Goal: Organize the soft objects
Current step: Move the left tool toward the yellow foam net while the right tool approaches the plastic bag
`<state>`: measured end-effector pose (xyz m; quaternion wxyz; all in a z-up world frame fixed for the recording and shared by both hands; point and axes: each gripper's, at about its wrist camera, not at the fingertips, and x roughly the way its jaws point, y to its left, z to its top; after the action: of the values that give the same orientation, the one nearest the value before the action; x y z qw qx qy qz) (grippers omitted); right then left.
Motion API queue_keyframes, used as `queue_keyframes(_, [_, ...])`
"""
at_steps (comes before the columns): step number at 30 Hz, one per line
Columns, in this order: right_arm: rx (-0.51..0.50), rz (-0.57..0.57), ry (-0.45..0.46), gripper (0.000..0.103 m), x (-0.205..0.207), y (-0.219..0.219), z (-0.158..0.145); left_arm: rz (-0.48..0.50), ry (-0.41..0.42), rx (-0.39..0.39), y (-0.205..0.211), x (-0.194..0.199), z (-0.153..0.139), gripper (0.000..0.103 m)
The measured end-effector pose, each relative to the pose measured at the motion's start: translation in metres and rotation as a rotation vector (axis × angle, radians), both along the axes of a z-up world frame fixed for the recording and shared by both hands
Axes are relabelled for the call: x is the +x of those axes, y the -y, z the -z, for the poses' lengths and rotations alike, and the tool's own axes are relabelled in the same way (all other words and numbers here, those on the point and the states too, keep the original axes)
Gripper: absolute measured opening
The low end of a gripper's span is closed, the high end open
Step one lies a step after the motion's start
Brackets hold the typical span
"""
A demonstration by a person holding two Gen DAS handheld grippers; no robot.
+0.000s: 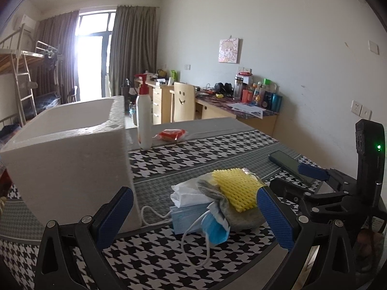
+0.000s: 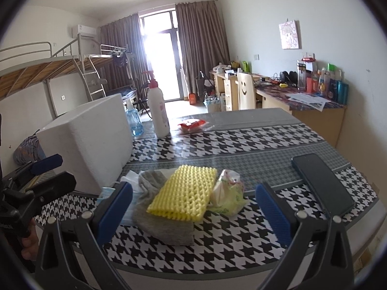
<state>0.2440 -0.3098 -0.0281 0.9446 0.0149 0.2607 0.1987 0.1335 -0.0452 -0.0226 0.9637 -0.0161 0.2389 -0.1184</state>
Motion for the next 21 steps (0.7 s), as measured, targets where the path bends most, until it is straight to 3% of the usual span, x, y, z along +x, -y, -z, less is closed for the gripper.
queue_keyframes(9, [-0.005,0.046,-0.03,0.103,0.006,0.02,0.009,0.092,-0.024,0.017,0.033,0.017,0.007,0.102])
queue_keyframes(21, [0.009,0.124,-0.078,0.103,0.019,0.053,0.023,0.2,-0.086,0.136,0.079,0.033,0.027,0.102])
